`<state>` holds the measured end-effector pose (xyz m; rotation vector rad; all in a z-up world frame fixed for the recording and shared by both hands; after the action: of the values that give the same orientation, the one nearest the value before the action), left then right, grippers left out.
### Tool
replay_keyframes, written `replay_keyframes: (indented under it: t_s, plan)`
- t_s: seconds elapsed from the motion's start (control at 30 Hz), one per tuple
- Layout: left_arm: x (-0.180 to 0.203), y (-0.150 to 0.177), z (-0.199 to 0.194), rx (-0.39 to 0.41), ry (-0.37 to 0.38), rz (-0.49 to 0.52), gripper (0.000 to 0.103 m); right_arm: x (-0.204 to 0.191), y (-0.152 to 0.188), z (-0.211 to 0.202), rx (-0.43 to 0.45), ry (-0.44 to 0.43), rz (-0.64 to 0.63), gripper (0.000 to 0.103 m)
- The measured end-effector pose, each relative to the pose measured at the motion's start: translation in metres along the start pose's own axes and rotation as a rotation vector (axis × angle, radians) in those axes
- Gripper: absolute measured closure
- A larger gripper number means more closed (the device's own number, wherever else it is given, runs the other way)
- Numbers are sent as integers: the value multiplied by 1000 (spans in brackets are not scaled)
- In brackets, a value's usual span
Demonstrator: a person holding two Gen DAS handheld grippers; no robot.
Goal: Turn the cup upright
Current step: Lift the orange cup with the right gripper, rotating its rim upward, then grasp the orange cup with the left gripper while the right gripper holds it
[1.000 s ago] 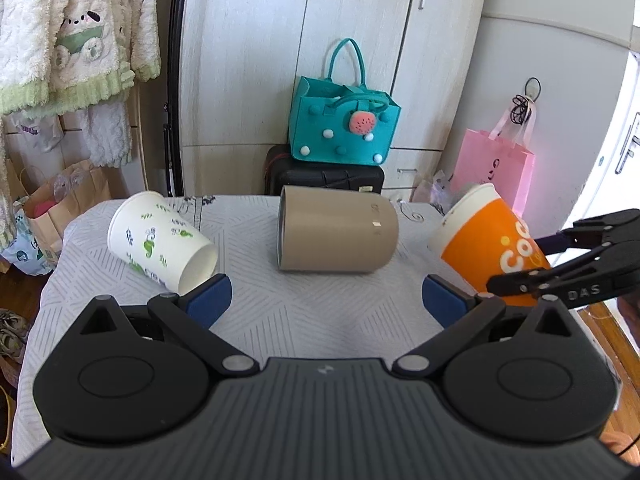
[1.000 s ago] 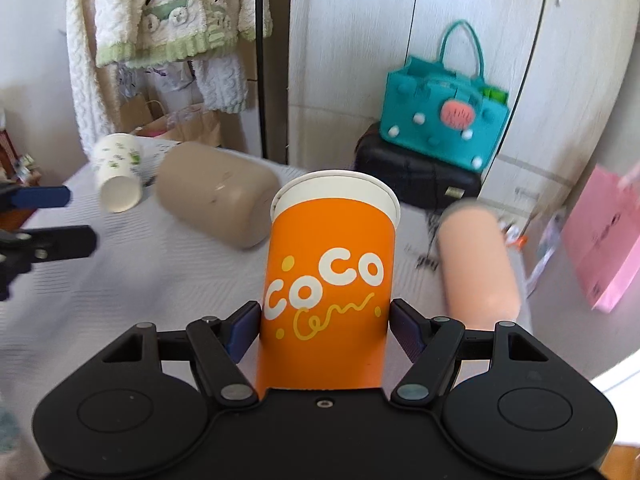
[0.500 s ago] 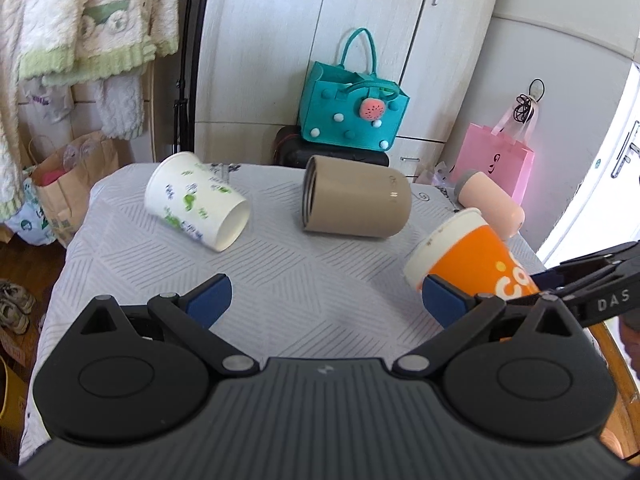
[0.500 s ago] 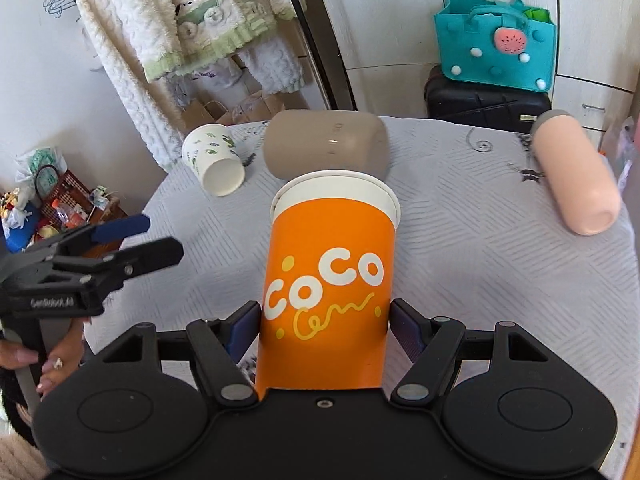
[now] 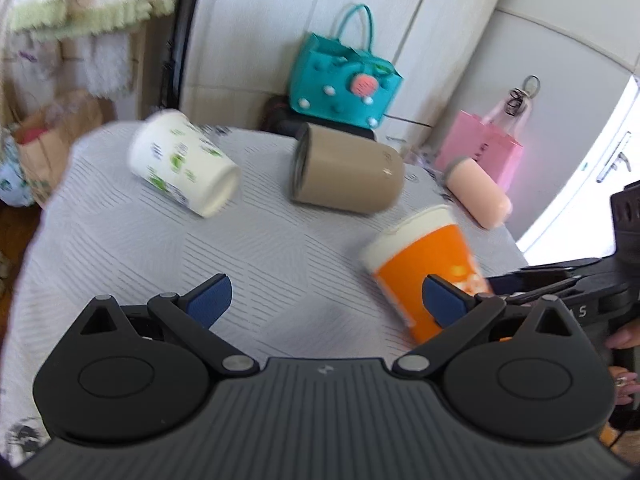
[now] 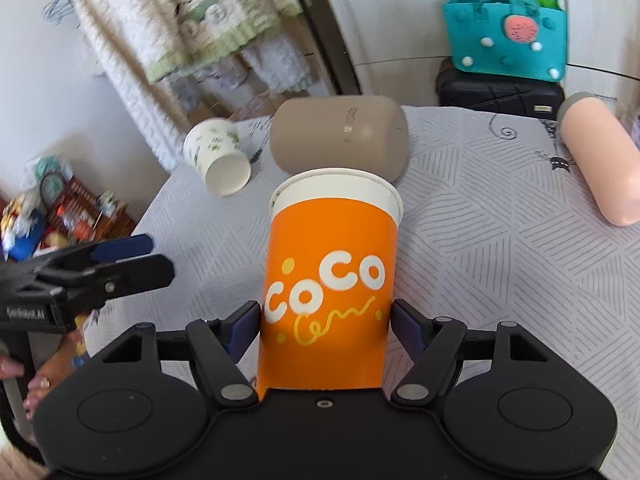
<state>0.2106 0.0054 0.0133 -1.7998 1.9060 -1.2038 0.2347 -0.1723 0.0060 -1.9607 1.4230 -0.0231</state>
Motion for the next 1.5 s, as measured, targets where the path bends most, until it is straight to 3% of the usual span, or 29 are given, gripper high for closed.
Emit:
replay_keyframes:
  t_s: [0.1,0.4,0.53,0.7,0.83,0.9,1.1,1.5]
  plan:
    - [9,4,12,-39,50,-21,0,2,4,-6,-7,-55,-17,15]
    - [45,11,50,-157,201,-93,1,-7,20,-17,-68,-42,-297,13]
    - [52,13,65,-204,282,-171,2,-8,13,-19,-80,-102,-294,12]
    - [51,13,77,-207,276,-215,3,0,3,-13,-76,-165,-235,11]
    - [54,14,79,-207,283,-190,22,6,0,-8,-75,-183,-191,14]
    - [58,15,80,-210,302,-156,23,7,1,-6,-67,-162,-183,22]
    - [62,12,72,-171,333,-99,25,5,5,-12,-29,-128,-224,24]
    - [67,-3,27,27,290,79,32,-22,8,-34,136,-27,-383,24]
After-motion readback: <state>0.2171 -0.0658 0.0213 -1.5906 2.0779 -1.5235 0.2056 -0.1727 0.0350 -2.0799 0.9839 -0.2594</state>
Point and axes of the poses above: each gripper's, at about its wrist camera, not at the fingertips, and z roughly the way its jaws point, x to its right, y to its underside, the point moved 7 cm from there along z, roughly the way its jaws point
